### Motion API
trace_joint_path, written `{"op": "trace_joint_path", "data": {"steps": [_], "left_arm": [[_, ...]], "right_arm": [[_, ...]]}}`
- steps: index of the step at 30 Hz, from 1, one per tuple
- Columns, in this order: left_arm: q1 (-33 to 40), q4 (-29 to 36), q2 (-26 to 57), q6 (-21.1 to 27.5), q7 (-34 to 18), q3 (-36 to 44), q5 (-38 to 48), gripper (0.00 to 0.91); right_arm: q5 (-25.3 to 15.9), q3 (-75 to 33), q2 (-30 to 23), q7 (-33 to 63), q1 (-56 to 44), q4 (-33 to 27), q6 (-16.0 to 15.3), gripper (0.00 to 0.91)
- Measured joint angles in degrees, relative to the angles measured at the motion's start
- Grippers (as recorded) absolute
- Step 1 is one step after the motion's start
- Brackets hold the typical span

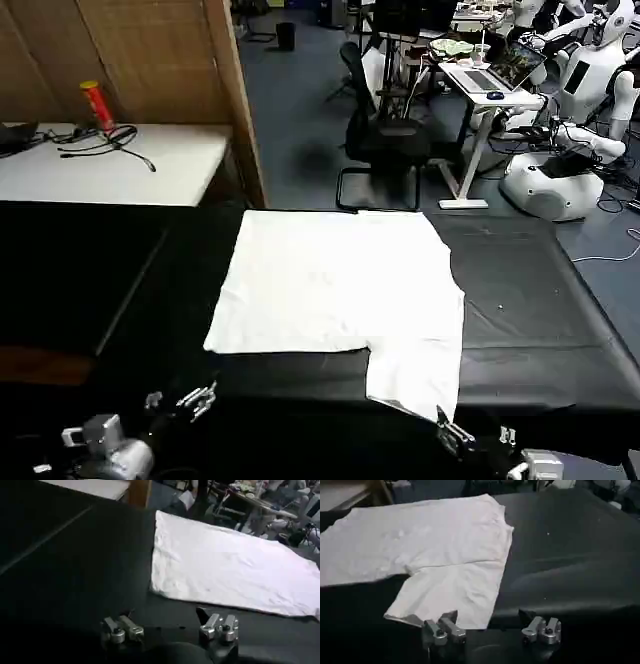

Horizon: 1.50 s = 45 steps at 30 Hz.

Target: Fold and organize the clothes.

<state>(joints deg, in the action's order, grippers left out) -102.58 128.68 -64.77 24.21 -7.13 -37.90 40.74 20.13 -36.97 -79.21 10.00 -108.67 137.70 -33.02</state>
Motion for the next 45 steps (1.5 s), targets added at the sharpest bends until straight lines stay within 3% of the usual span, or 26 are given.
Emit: {"op": "trace_joint_path", "data": {"steps": [3, 14, 17, 18, 21, 22, 24, 28, 29, 35, 45], "left_arm": [[1.1, -0.8, -0.3, 2.1, 1.6, 0.4, -2.4, 0.878], [9.1, -6.4, -0.5, 0.7, 1.8, 2.5, -3.0, 0.878], [10.9, -7.9, -0.2, 0.7, 1.5, 3.0, -3.1, 0.741], [11.4, -8.3, -0.1, 0.8, 1.4, 3.1, -3.1, 0.683], [12.6, -9.5, 0.1, 0.9, 1.3, 3.5, -3.1, 0.536], [12.8, -9.9, 0.1, 1.0, 1.3, 3.7, -3.1, 0.293], [13.1, -10.6, 0.1, 1.0, 1.3, 3.9, -3.2, 0.146], [13.8, -12.0, 0.0, 1.2, 1.2, 4.4, -3.2, 0.039], [14.0, -12.4, 0.0, 1.2, 1.1, 4.4, -3.0, 0.0], [13.8, -12.6, -0.1, 1.5, 0.9, 4.4, -2.1, 0.0], [9.7, -6.9, -1.1, 1.9, -1.8, 3.2, -2.4, 0.0]], "right_arm": [[-0.2, 0.2, 0.0, 0.1, 1.9, -1.2, 0.0, 0.878], [-1.4, 1.9, 0.2, 0.0, 8.4, -7.0, -0.9, 0.878], [-1.6, 2.0, 0.0, 0.5, 9.3, -8.4, -1.1, 0.868], [-1.6, 2.0, 0.0, 0.7, 9.4, -8.8, -1.1, 0.79], [-1.6, 2.0, -0.1, 1.0, 9.7, -9.6, -1.1, 0.751], [-1.6, 2.1, -0.1, 1.0, 9.8, -9.8, -1.1, 0.683], [-1.6, 2.2, -0.3, 1.0, 9.9, -10.0, -1.2, 0.468], [-1.6, 2.5, -0.6, 1.1, 10.1, -10.5, -1.3, 0.088], [-1.6, 2.6, -0.6, 1.2, 10.1, -10.4, -1.3, 0.078], [-1.5, 2.7, -0.9, 1.8, 9.2, -9.1, -1.7, 0.0], [-1.4, 2.0, -1.1, 7.3, 5.0, -2.2, -6.9, 0.0]]}}
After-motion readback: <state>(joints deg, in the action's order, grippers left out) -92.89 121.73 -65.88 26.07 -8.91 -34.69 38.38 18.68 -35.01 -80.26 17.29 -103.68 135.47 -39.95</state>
